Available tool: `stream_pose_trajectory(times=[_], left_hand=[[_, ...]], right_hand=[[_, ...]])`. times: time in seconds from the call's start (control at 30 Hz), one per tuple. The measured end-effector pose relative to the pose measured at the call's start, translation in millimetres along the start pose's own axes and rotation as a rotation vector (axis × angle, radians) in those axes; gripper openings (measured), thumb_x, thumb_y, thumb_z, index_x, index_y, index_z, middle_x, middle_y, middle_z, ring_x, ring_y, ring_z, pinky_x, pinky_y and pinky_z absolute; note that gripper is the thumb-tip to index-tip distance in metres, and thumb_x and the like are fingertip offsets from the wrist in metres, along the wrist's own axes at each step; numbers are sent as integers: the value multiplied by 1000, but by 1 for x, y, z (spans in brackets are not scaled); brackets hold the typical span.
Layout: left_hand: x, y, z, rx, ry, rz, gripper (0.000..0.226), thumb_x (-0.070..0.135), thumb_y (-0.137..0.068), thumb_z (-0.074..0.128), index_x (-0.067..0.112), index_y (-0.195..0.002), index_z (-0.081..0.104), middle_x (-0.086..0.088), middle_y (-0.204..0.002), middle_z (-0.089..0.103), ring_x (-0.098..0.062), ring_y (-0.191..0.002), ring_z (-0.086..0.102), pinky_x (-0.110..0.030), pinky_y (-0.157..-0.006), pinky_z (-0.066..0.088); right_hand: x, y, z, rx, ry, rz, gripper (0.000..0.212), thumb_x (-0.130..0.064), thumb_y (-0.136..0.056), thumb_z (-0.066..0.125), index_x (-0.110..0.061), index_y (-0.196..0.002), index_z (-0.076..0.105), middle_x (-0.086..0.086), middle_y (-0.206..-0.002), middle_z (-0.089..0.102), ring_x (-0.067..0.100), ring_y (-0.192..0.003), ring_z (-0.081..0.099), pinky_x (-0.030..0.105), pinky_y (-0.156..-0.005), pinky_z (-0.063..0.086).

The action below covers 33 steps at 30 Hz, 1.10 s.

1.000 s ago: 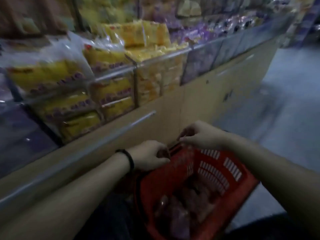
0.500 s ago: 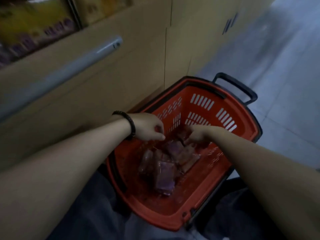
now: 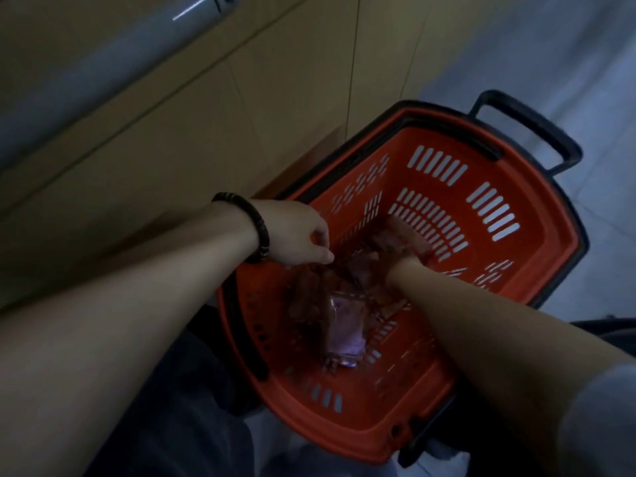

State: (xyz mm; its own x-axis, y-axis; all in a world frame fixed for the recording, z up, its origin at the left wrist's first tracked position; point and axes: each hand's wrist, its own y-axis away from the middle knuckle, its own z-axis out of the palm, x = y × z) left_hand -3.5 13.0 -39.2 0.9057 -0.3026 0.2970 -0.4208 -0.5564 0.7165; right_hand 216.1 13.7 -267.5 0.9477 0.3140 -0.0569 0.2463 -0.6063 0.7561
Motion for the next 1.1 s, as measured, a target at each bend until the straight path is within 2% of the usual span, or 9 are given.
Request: stream_pose_trajectory(times=[0.13,0.3,0.37,0.43,0.53,0.73,0.97,1.03,1.1], left_hand=[[1,-2,1,4,10,0,30,54,-100,57,32,-117,69,4,-77,77,-11,-80,72,-34,-83,58],[1,2,-1,-28,26,-26,31,54,-101,56,32,-120,66,3,-91,79,-8,-77,75,-30,-80,58],[1,3,-1,-33,28,-25,30,53,-101,57,30,-119,66,6,-89,78,-7,-75,76,-34,-85,60],[1,3,1,-37,67,-31,30,51,-101,59,29,-119,67,7,-91,77,-8,-73,76,-38,-86,62],[0,4,3,-35,152,-58,34,50,-99,63,27,-124,64,4,-96,74,-10,-74,78,-40,-82,65],[3,7,9,-33,370,-143,71,50,-91,75,20,-146,41,-7,-113,71,-19,-80,80,-44,-80,66],[4,16,8,71,370,-80,33,44,-90,79,11,-95,74,-6,-82,78,-17,-73,78,-39,-68,65],[3,18,6,34,388,-113,32,35,-95,75,5,-85,71,-15,-75,78,-25,-71,79,-47,-73,66],[3,22,4,-5,311,-131,32,31,-97,72,3,-84,71,-17,-72,77,-28,-69,79,-50,-74,66]], right_hand=[[15,-7,2,43,-14,-48,56,-38,-107,33,-26,-161,38,5,-173,21,27,-159,16,42,-128,16],[15,20,-10,74,34,54,70,-43,-103,49,-34,-165,18,-5,-175,-3,28,-161,-2,56,-126,10],[32,2,-18,141,128,-55,102,-57,-82,72,-38,-164,15,-7,-174,9,23,-161,7,46,-129,17],[42,-1,-36,75,133,-81,91,-44,-82,80,-29,-160,36,3,-168,34,25,-154,31,34,-121,32],[30,38,-88,-93,-298,-5,49,-24,-99,69,-15,-146,57,6,-147,59,25,-125,60,34,-89,51],[15,93,-146,-205,-721,-247,65,-24,-74,93,-23,-131,61,-2,-121,71,23,-117,67,38,-92,58],[0,115,-142,-270,-1112,-451,41,-23,-82,86,-16,-119,71,15,-120,73,37,-107,69,55,-91,59],[-1,108,-124,-339,-1344,-378,43,-43,-88,77,-12,-118,72,15,-119,70,36,-103,65,46,-85,58],[-12,96,-103,-191,-1464,-146,37,-44,-99,65,-8,-106,72,17,-105,73,31,-88,67,41,-78,55]])
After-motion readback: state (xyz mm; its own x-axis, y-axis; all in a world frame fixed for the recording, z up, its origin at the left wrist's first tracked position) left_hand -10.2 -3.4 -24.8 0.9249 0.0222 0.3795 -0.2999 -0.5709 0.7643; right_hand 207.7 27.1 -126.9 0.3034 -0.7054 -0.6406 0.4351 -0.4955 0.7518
